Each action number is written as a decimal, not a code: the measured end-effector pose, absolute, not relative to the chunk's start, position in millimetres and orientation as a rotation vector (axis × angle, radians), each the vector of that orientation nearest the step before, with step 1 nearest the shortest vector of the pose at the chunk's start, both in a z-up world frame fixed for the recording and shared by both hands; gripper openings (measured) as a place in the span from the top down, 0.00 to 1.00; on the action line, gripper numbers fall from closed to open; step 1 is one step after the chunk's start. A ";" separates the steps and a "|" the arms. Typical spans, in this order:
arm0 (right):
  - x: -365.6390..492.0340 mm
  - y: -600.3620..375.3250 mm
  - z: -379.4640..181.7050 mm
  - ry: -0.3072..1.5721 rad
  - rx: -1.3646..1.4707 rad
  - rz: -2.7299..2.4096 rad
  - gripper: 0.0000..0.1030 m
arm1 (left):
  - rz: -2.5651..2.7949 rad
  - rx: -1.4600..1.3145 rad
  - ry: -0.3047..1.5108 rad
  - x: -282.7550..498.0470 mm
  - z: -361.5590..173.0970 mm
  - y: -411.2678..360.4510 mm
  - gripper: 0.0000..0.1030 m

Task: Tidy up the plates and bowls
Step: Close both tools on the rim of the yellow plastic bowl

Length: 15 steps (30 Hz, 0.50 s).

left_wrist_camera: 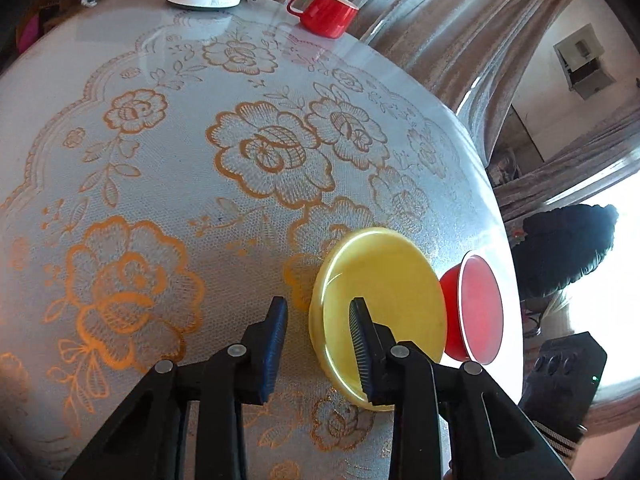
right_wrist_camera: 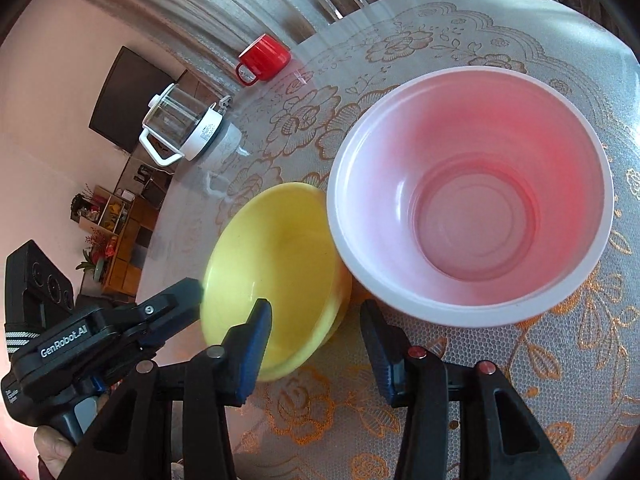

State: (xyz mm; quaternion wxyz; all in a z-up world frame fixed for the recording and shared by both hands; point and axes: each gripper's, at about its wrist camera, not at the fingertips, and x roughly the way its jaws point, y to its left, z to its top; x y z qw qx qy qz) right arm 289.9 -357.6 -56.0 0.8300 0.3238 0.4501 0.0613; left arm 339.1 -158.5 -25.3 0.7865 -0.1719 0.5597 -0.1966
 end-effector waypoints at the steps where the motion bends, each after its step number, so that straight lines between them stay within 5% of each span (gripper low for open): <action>1: 290.1 -356.5 -55.8 0.954 0.678 0.129 0.56 | -0.427 -0.352 1.216 339.1 -28.9 -163.2 0.81; 2: 290.7 -354.9 -55.6 0.957 0.669 0.131 0.61 | -0.420 -0.322 1.219 337.6 -31.6 -167.3 0.89; 6: 290.2 -348.9 -52.6 0.958 0.603 0.117 0.71 | -0.427 -0.315 1.210 332.0 -33.8 -162.8 0.90; 15: 285.5 -336.5 -50.2 0.978 0.606 0.161 0.72 | -0.396 -0.297 1.208 307.1 -33.7 -143.4 0.91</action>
